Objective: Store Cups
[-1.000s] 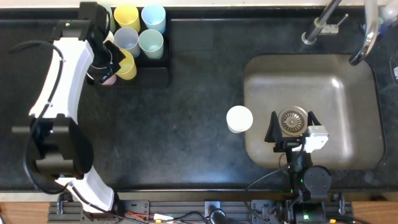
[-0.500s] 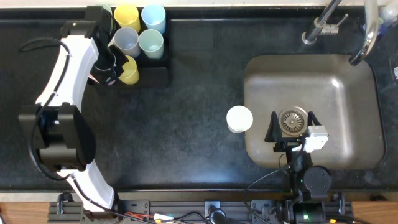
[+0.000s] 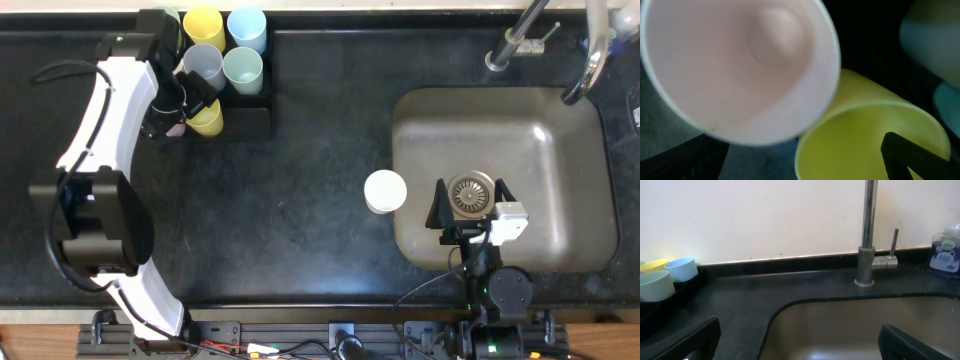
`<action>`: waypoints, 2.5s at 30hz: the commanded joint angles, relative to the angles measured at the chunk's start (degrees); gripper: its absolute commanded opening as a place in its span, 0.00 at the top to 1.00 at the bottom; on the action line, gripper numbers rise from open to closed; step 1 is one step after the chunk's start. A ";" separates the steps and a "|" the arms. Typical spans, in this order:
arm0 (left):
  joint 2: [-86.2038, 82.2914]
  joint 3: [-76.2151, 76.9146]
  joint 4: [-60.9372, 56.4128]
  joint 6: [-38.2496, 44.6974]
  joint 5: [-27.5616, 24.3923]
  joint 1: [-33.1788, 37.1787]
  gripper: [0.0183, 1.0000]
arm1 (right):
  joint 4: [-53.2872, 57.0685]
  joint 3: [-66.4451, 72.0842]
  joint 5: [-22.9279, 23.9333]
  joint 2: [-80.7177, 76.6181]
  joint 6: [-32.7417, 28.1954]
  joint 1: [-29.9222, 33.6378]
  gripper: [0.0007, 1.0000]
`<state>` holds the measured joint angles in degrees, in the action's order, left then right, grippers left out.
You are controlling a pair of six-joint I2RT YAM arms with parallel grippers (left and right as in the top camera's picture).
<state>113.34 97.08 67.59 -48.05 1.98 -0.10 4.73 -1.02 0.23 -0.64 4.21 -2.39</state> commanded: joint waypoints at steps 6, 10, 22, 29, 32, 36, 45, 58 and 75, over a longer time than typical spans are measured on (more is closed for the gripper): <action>-26.12 -0.37 2.45 0.22 1.99 -1.20 0.00 | -0.26 0.74 -0.20 0.44 -0.39 -0.37 0.00; -37.46 -2.93 9.94 0.22 8.92 -1.27 0.00 | -0.26 0.74 -0.22 0.44 -0.37 -0.37 0.00; -87.76 -66.53 -42.42 46.07 4.72 -1.16 0.00 | -0.26 0.74 -0.22 0.44 -0.37 -0.37 0.00; -103.19 -87.06 -80.04 51.30 0.17 -1.14 0.00 | -0.26 0.74 -0.20 0.44 -0.37 -0.37 0.00; -108.10 -90.92 -79.80 51.30 0.22 -1.14 0.00 | -0.26 0.74 -0.20 0.44 -0.37 -0.37 0.00; -113.24 -95.43 -76.52 51.30 -0.42 -1.14 0.00 | -0.26 0.74 -0.20 0.44 -0.37 -0.37 0.00; -113.18 -96.65 -62.55 51.30 -1.70 -1.14 0.00 | -0.26 0.74 -0.20 0.44 -0.39 -0.37 0.00; -113.18 -96.63 -62.75 51.28 -1.92 -1.14 0.00 | -0.26 0.74 -0.22 0.44 -0.37 -0.37 0.00; -113.18 -96.63 -62.75 51.28 -1.92 -1.14 0.00 | -0.26 0.74 -0.22 0.44 -0.37 -0.37 0.00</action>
<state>0.80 0.60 4.73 2.11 1.02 -1.15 4.73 -1.04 0.23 -0.62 4.21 -2.39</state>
